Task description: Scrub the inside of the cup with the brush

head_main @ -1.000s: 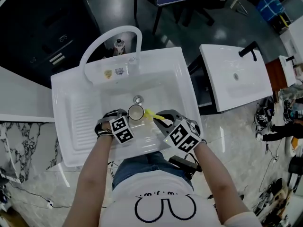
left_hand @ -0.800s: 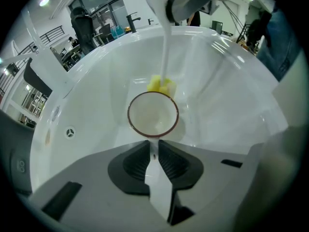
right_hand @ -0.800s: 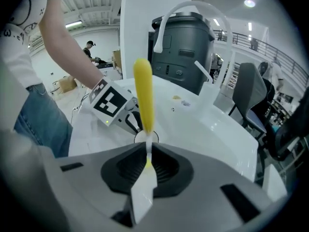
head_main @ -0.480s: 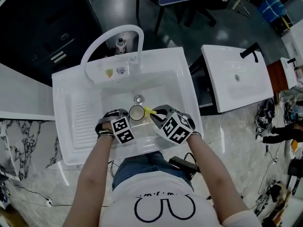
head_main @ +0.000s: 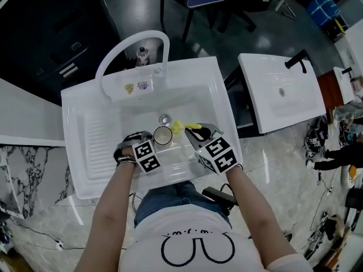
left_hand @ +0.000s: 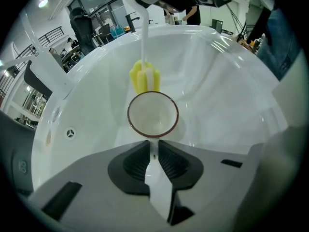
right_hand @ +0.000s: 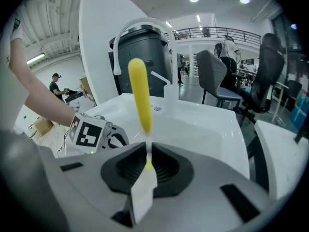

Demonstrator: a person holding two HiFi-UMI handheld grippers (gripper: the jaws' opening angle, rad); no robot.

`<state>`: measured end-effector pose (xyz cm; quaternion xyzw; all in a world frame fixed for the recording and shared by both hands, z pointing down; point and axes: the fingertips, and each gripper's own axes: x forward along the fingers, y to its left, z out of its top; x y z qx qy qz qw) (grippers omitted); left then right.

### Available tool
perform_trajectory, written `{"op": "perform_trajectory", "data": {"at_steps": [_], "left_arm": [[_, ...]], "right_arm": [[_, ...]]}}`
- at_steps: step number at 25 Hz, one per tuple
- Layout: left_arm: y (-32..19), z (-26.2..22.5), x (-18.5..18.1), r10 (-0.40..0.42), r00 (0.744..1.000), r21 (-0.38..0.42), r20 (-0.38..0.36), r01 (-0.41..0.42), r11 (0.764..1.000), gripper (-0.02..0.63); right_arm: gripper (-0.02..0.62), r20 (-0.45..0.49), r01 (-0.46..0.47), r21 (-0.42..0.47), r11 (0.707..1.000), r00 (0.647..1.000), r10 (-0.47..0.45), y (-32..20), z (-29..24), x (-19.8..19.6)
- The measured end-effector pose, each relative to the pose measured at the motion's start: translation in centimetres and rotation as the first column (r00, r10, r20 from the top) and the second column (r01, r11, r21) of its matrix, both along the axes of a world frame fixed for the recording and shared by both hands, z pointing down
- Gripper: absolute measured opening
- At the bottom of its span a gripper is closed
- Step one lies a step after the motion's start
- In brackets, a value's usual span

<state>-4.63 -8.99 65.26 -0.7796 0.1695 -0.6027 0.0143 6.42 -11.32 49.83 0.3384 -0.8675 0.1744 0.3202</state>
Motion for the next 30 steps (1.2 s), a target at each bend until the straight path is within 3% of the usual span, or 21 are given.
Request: {"op": "perform_trajectory", "data": {"at_steps": [10, 17, 21, 25, 30], "left_arm": [[0.7, 0.0, 0.1, 0.007, 1.000, 0.015, 0.007, -0.007, 1.000, 0.064], [0.7, 0.0, 0.1, -0.015, 1.000, 0.008, -0.004, 0.015, 1.000, 0.064], [0.7, -0.1, 0.1, -0.017, 1.000, 0.009, -0.006, 0.017, 1.000, 0.064], [0.8, 0.0, 0.1, -0.014, 1.000, 0.008, -0.005, 0.014, 1.000, 0.064], [0.8, 0.0, 0.0, -0.015, 1.000, 0.009, -0.003, 0.015, 1.000, 0.064]], "right_arm": [[0.044, -0.036, 0.013, -0.042, 0.999, 0.999, -0.015, -0.3, 4.4, -2.1], [0.046, 0.020, -0.086, -0.064, 0.994, 0.996, 0.087, -1.3, 3.6, -1.7], [0.043, 0.116, -0.152, -0.026, 0.988, 0.981, 0.154, -2.0, 0.6, -0.9], [0.043, 0.181, -0.218, -0.049, 0.975, 0.958, 0.224, -1.7, -1.4, -0.5], [0.043, 0.126, -0.262, -0.126, 0.957, 0.953, 0.277, 0.1, -0.1, -0.2]]}}
